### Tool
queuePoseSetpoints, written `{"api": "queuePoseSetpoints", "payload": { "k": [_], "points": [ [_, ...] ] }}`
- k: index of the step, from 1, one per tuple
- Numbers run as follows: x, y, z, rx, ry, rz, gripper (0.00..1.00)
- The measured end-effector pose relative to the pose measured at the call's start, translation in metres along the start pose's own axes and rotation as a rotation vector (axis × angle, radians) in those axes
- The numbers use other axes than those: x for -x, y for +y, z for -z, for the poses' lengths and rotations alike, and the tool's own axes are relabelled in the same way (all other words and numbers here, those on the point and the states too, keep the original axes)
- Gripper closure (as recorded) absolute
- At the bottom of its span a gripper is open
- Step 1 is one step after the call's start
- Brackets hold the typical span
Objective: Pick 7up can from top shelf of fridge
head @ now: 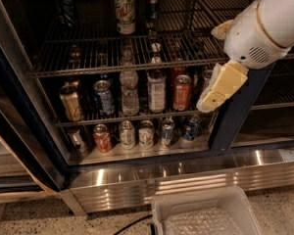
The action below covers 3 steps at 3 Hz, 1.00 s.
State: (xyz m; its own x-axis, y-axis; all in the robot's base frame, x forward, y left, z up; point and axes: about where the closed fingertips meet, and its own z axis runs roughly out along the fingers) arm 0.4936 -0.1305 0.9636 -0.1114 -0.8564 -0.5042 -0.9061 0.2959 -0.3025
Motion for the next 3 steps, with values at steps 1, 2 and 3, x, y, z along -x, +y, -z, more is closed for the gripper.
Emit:
{"api": "queuePoseSetpoints", "payload": {
  "k": [1, 2, 3],
  "points": [
    [0.001, 0.0, 0.0, -0.002, -0.002, -0.001, 0.0],
    [0.003, -0.001, -0.001, -0.025, -0.029, -0.018, 0.0],
    [0.008, -0.007, -0.027, -0.049, -0.137, -0.105, 0.0]
  ]
}}
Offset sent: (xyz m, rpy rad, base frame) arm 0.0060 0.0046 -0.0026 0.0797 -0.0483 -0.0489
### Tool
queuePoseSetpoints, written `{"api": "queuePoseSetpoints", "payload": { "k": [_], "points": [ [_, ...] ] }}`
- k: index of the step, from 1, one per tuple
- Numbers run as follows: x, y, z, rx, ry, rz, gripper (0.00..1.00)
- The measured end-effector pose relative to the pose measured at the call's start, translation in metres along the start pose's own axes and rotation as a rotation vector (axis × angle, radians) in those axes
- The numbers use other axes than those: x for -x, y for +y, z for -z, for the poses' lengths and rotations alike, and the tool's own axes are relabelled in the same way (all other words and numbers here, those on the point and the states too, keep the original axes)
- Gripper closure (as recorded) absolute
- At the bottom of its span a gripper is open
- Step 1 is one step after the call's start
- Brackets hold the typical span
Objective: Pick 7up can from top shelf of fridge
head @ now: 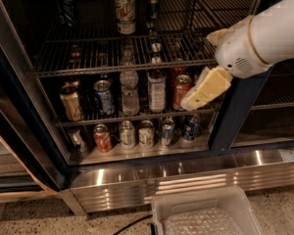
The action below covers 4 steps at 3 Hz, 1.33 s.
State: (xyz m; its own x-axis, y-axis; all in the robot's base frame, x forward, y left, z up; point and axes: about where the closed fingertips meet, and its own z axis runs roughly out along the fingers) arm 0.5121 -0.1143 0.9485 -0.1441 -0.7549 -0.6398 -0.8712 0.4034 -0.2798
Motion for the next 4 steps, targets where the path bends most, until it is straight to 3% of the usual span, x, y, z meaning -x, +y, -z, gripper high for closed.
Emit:
{"api": "queuePoseSetpoints", "payload": {
  "k": [1, 2, 3, 4],
  "points": [
    [0.009, -0.028, -0.028, -0.047, -0.123, -0.106, 0.0],
    [0.014, -0.054, -0.047, -0.103, -0.2, -0.182, 0.0],
    [0.031, -0.069, -0.053, -0.142, -0.236, -0.169, 0.0],
    [0.032, -0.069, -0.053, -0.144, -0.239, -0.174, 0.0]
  ]
}}
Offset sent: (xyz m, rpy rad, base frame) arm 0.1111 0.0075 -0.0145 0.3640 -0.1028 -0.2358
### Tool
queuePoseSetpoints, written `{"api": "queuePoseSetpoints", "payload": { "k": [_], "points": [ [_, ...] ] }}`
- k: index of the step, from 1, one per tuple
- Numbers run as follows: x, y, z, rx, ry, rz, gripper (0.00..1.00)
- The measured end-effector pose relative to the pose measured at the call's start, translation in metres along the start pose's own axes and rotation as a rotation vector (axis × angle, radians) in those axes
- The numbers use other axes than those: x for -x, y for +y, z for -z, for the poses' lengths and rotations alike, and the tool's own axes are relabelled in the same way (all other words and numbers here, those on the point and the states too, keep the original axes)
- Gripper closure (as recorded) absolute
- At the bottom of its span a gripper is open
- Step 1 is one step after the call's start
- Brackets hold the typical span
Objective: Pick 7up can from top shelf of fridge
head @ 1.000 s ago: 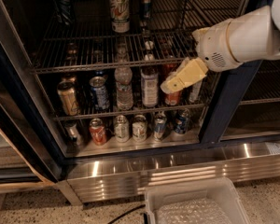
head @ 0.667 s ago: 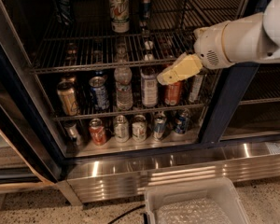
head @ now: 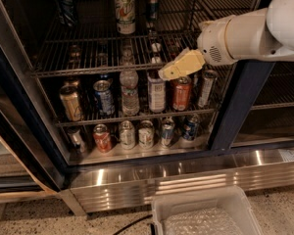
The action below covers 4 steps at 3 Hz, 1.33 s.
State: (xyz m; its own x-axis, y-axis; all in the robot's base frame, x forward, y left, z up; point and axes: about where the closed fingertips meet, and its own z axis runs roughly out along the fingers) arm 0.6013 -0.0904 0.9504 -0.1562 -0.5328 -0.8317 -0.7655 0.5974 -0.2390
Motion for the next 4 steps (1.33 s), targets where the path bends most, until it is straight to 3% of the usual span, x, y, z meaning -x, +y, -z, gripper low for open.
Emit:
{"api": "queuePoseSetpoints", "payload": {
  "k": [1, 2, 3, 4],
  "points": [
    [0.01, -0.006, -0.013, -0.039, -0.041, -0.007, 0.0],
    [0.037, -0.017, -0.042, -0.051, -0.132, -0.016, 0.0],
    [0.059, -0.03, -0.073, -0.03, -0.198, -0.034, 0.0],
    [0.089, -0.049, -0.134, -0.034, -0.239, -0.011, 0.0]
  ]
}}
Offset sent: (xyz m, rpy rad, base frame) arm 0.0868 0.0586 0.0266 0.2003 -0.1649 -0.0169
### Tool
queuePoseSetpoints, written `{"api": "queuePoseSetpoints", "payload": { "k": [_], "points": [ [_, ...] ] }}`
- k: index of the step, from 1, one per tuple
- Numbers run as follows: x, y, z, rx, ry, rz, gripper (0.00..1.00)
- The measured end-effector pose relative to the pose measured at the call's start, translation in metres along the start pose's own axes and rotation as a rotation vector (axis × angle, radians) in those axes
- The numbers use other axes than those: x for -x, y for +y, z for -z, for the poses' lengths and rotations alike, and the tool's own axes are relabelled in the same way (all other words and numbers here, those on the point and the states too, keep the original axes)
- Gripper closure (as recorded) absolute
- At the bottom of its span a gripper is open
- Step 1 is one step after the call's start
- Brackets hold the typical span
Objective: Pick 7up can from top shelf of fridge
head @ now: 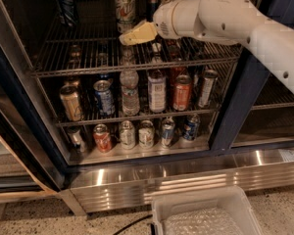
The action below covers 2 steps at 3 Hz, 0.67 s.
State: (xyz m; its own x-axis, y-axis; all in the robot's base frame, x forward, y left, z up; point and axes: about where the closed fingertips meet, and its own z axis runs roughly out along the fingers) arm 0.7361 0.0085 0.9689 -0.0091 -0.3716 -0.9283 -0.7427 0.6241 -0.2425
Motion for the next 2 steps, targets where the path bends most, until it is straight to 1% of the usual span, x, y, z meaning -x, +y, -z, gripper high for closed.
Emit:
{"api": "queuePoseSetpoints", "payload": {
  "k": [1, 2],
  "points": [
    [0.0001, 0.0, 0.0, 0.0, 0.0, 0.0, 0.0],
    [0.0055, 0.0016, -0.0017, -0.012, -0.017, 0.008, 0.0]
  ]
}}
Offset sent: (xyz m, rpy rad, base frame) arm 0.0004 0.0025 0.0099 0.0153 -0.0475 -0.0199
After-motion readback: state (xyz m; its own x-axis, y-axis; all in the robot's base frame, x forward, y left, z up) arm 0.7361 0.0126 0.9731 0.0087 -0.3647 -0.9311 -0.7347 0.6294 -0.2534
